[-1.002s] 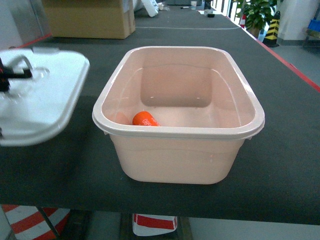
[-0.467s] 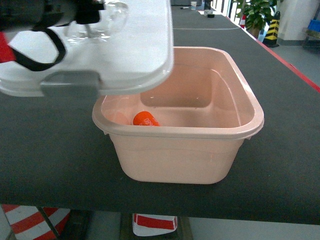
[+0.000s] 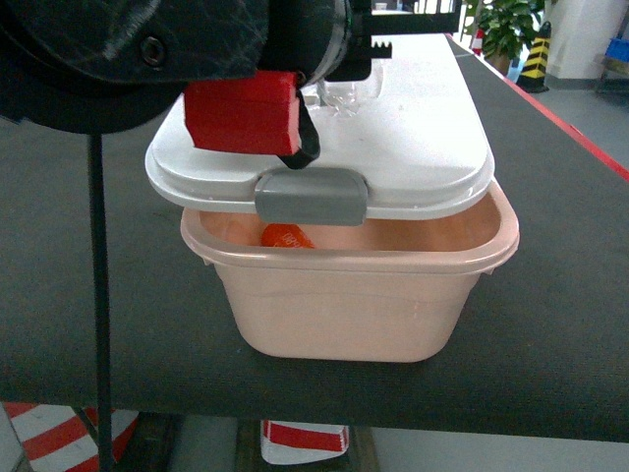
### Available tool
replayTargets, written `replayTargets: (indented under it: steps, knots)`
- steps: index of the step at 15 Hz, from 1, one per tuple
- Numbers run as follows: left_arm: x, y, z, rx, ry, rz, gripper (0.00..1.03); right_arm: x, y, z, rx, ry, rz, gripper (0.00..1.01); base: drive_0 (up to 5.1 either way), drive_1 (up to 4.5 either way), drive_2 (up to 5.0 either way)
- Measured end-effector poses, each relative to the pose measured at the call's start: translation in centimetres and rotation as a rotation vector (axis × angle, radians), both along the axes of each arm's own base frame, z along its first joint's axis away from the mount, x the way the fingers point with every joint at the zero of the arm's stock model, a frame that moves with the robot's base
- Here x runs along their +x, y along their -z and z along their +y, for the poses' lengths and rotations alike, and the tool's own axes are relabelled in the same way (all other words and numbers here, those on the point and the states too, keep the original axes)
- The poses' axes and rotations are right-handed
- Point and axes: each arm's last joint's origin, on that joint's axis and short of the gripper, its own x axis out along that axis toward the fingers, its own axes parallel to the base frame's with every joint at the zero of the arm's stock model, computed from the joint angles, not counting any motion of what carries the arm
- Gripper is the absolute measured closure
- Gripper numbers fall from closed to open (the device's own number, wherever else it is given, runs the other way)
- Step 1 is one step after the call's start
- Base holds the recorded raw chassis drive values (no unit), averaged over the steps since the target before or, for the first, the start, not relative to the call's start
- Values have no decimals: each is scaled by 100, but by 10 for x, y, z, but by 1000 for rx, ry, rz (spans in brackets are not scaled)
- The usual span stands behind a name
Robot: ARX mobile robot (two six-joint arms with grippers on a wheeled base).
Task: Pick capacitor and pack into box
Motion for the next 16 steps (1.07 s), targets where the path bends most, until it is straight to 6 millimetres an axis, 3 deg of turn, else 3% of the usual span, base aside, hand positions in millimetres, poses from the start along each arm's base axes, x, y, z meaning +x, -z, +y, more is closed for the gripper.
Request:
replayTargets:
  steps: [4, 11, 16]
  knots:
    - [-6, 10, -14, -5, 8, 60, 101, 0, 0, 0, 0, 0, 0, 3, 0, 0, 0]
    - [-4, 28, -21, -8, 18, 105, 99, 0, 0, 0, 0, 0, 0, 3, 0, 0, 0]
    - [-19, 6, -13, -100, 64, -43, 45, 0, 0, 0, 0, 0, -1, 3, 0, 0, 0]
